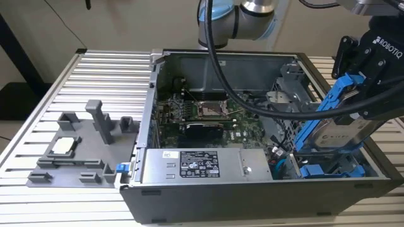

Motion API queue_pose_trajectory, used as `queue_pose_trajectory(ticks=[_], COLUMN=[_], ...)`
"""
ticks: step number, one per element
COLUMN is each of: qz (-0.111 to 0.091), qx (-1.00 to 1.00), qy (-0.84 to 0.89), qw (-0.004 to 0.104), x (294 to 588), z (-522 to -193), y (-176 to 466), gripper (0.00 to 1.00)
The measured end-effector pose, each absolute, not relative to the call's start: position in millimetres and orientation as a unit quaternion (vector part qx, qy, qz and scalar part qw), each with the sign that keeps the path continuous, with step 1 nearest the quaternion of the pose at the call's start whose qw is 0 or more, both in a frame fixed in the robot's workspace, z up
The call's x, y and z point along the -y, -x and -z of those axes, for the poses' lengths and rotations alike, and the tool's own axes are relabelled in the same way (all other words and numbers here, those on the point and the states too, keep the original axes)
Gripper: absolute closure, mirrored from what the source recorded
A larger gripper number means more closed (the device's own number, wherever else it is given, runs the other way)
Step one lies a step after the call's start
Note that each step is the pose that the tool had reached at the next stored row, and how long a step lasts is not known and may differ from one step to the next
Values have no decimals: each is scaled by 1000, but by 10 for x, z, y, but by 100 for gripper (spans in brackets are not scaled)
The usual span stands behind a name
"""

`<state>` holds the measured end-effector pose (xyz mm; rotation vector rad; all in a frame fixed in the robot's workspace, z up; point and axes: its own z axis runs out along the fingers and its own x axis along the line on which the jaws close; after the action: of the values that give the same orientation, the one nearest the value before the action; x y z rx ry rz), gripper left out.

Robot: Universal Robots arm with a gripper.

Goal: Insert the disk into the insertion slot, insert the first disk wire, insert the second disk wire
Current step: 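Insert the disk into the insertion slot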

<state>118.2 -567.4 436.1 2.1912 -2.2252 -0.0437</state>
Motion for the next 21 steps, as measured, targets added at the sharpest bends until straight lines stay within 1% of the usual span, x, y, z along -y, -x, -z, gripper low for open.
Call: queue_pose_trajectory(ticks=[7,10,15,21], qz=[1,-1,-2,0], qx=[710,710,707,707], qy=[-703,-704,-707,-707], qw=[21,24,24,21], x=[5676,5677,5678,5674], z=[-4309,-4273,-4209,-4145], y=[-1189,-1208,-1256,-1264], gripper=[67,67,67,67])
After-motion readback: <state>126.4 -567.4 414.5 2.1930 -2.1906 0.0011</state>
